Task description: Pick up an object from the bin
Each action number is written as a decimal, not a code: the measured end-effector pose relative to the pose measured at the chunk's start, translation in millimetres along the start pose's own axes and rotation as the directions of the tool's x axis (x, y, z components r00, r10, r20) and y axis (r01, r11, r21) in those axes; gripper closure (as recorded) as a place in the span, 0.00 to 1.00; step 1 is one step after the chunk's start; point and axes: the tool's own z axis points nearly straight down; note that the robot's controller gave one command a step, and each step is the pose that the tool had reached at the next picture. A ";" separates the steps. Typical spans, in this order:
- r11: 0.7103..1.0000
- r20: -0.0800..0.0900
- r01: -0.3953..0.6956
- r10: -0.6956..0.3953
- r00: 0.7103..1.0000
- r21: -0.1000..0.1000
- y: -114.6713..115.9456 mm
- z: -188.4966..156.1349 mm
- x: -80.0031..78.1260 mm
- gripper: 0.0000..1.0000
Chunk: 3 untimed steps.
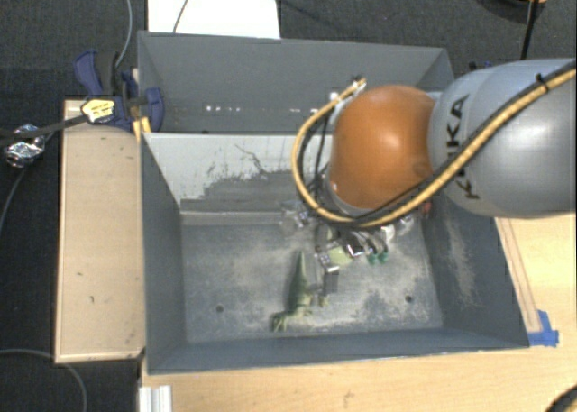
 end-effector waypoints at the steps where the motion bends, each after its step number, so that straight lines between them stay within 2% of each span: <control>1: 1.000 -0.005 0.019 -0.019 1.000 0.001 -8.2 0.9 11.8 0.00; 2: 0.975 0.008 0.224 -0.224 0.975 0.002 -7.7 25.9 12.9 0.00; 3: 0.916 0.000 0.401 -0.401 0.916 0.001 0.8 87.8 14.3 0.00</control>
Offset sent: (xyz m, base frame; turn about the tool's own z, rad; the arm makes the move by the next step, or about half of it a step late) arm -0.0169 -0.0168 -0.0814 -0.4575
